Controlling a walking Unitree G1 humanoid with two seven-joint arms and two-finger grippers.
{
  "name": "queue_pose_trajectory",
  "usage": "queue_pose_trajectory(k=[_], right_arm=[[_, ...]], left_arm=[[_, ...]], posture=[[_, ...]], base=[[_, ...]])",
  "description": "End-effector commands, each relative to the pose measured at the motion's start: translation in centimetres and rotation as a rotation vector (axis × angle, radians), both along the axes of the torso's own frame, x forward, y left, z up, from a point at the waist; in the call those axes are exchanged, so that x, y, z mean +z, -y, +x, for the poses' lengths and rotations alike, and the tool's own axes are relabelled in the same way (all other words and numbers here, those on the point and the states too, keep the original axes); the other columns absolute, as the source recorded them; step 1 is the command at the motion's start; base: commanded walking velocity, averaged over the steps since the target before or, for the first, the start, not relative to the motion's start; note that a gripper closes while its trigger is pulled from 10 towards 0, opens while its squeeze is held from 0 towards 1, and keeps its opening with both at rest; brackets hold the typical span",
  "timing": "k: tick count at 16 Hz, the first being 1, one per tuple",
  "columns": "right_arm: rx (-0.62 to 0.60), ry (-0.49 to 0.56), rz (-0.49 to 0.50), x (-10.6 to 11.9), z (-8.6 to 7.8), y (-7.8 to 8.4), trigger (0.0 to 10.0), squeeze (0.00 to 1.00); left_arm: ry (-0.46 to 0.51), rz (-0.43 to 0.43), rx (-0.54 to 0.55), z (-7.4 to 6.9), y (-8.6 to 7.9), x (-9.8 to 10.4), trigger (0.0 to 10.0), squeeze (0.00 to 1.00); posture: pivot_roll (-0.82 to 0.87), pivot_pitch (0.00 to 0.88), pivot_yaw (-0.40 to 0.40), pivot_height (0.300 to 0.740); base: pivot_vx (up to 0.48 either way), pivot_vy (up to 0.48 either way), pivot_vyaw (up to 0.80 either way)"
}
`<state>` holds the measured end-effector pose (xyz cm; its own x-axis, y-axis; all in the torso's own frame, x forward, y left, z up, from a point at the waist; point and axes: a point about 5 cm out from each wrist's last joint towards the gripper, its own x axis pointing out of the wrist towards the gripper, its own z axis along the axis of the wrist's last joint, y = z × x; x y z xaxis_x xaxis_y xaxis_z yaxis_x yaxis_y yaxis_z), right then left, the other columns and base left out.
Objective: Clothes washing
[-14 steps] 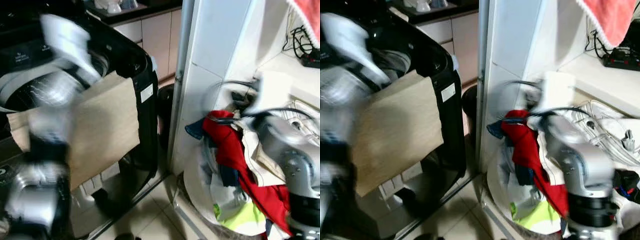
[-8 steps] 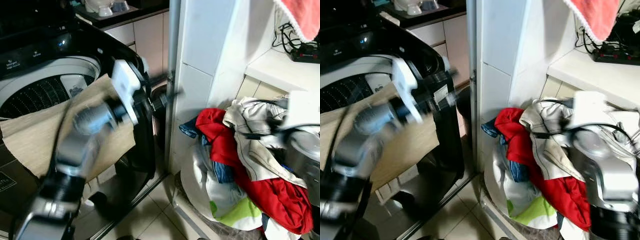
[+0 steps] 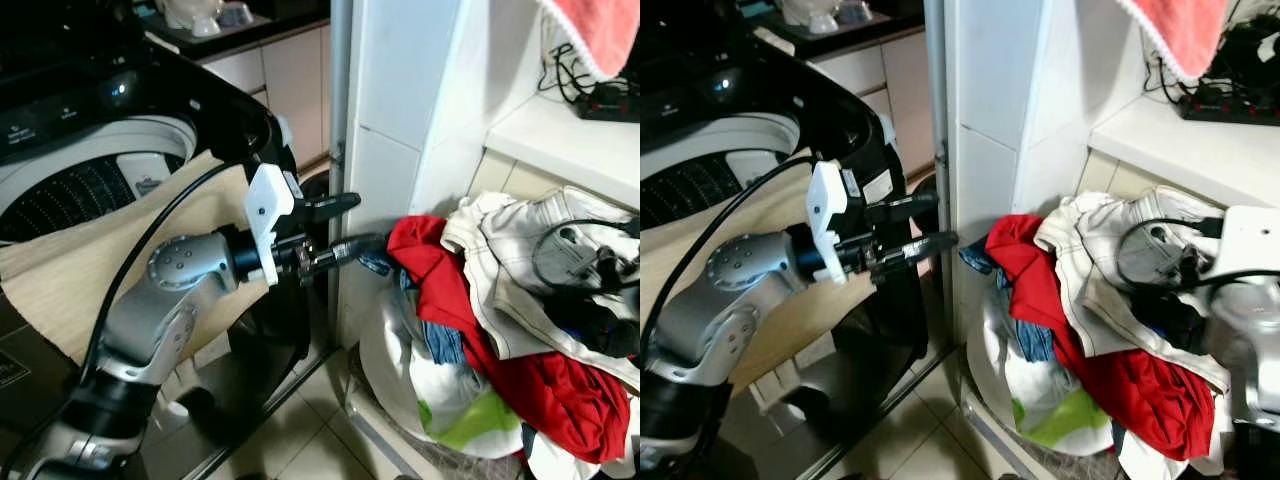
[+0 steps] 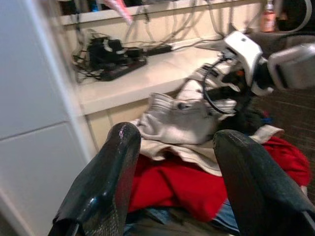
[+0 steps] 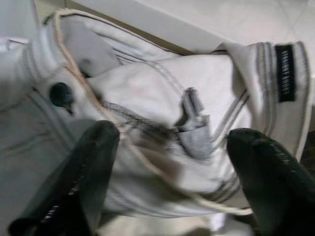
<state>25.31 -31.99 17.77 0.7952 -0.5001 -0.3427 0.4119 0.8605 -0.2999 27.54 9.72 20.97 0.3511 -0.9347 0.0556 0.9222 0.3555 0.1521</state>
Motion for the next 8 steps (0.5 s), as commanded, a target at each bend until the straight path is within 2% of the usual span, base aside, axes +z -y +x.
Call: queue_pose_trajectory(k=[1, 4, 6, 7, 8], right_arm=[[0.038, -0.01, 0.011, 0.4, -0.2, 0.4, 10.0, 0.0], [0.383, -0.031, -0.032, 3.8, -1.6, 0.2, 10.0, 0.0], [0.633, -0.161, -0.088, 4.9, -3.5, -0.5, 10.0, 0.0], [0.681, -0.195, -0.092, 5.1, -3.9, -0.7, 10.0, 0.69], [0.758, -0.287, -0.087, 5.3, -4.7, -0.8, 10.0, 1.0]], left_arm=[[-0.015, 0.023, -0.037, -0.5, 0.1, 0.0, 10.0, 0.0], [-0.052, 0.057, -0.089, -1.2, -0.1, -0.2, 10.0, 0.0], [-0.06, 0.07, -0.1, -1.3, 0.0, -0.3, 10.0, 0.0], [-0.061, 0.071, -0.101, -1.3, 0.1, -0.4, 10.0, 0.0], [-0.066, 0.075, -0.104, -1.3, 0.2, -0.4, 10.0, 0.0]], posture=[[-0.11, 0.0, 0.06, 0.74], [-0.11, 0.0, 0.066, 0.74], [-0.12, 0.0, 0.069, 0.74], [-0.12, 0.0, 0.069, 0.74], [-0.12, 0.0, 0.072, 0.74]], base=[[0.0, 0.0, 0.0], [0.0, 0.0, 0.0], [0.0, 0.0, 0.0], [0.0, 0.0, 0.0], [0.0, 0.0, 0.0]])
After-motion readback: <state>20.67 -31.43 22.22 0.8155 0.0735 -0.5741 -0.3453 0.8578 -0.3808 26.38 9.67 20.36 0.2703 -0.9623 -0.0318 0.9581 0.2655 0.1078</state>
